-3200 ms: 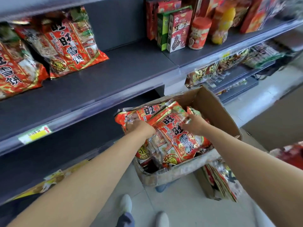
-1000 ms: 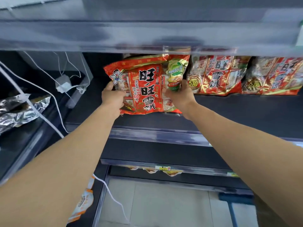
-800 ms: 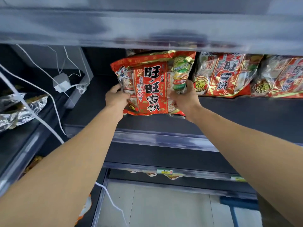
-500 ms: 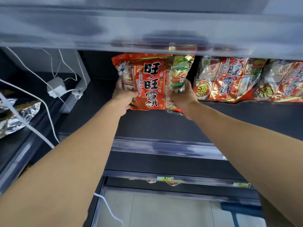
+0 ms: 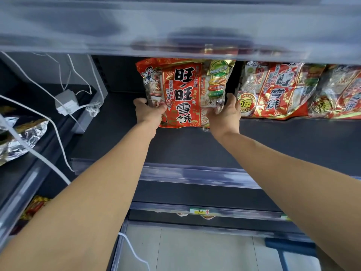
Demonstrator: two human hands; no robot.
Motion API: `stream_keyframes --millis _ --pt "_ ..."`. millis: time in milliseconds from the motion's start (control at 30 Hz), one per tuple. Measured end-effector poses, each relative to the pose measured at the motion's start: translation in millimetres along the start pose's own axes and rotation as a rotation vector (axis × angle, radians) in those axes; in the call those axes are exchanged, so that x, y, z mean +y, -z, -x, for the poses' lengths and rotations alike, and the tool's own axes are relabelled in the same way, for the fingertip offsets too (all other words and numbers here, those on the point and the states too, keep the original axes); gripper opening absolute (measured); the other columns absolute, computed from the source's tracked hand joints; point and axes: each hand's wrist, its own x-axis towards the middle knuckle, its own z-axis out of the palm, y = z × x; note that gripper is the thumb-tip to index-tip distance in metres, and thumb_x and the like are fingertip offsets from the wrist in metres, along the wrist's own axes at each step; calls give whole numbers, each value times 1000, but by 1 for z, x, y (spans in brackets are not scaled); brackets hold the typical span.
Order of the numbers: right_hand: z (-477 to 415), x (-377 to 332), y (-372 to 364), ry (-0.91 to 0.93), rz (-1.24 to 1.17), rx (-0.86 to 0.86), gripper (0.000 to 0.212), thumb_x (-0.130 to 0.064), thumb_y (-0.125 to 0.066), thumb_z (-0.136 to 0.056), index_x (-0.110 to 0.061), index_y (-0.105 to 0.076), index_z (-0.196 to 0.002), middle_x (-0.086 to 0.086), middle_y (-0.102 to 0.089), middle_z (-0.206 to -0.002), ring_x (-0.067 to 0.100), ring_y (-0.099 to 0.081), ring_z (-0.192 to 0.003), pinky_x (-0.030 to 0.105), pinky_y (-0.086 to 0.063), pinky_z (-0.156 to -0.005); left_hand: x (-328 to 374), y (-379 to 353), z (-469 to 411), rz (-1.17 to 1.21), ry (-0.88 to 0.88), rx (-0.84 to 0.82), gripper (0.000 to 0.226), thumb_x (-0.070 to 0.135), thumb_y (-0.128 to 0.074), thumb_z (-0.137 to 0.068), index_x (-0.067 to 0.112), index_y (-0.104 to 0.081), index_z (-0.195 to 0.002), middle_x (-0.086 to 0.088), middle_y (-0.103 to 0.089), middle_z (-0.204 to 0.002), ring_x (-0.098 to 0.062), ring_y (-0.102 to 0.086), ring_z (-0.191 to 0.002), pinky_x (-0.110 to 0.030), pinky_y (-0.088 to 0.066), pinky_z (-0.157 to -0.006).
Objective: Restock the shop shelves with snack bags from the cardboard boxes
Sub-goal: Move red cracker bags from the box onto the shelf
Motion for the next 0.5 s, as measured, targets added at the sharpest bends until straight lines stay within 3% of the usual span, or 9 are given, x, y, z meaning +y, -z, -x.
stream_keyframes --millis 67,200,333,433,500 --pt "5 0 4 18 32 25 58 -17 -55 -92 -12 -28 -143 11 -33 -143 29 -29 -132 38 -30 -108 0 1 3 -21 -15 11 40 9 -69 -85 11 -38 -110 5 -50 -94 -17 -57 -94 -37 -52 -91" --pt "14 2 15 53 58 -7 48 -18 -54 -94 -8 -38 -138 11 -41 -139 29 -34 -130 40 -34 -107 -1 4 15 -92 -41 40 44 14 -69 -86 6 -45 -122 -1 -55 -105 -19 -58 -97 -37 -52 -90" --pt "27 11 37 93 75 -73 40 -16 -52 -93 -11 -46 -133 8 -46 -135 28 -45 -123 41 -44 -100 0 -2 44 -202 -121 33 19 10 -64 -88 9 -58 -106 -3 -63 -109 -18 -62 -99 -39 -54 -91" --pt "42 29 66 178 187 -101 36 -11 -51 -94 -12 -51 -130 8 -46 -135 27 -42 -123 31 -39 -97 1 -25 86 -316 -170 -80 23 11 -62 -89 9 -58 -112 -4 -62 -110 -18 -59 -98 -40 -52 -93" --pt "53 48 95 204 266 -115 37 -10 -48 -95 -11 -50 -132 8 -45 -137 27 -38 -127 32 -36 -99 1 -51 121 -380 -203 -220 25 13 -62 -89 9 -58 -114 -1 -60 -103 -18 -59 -99 -41 -52 -94"
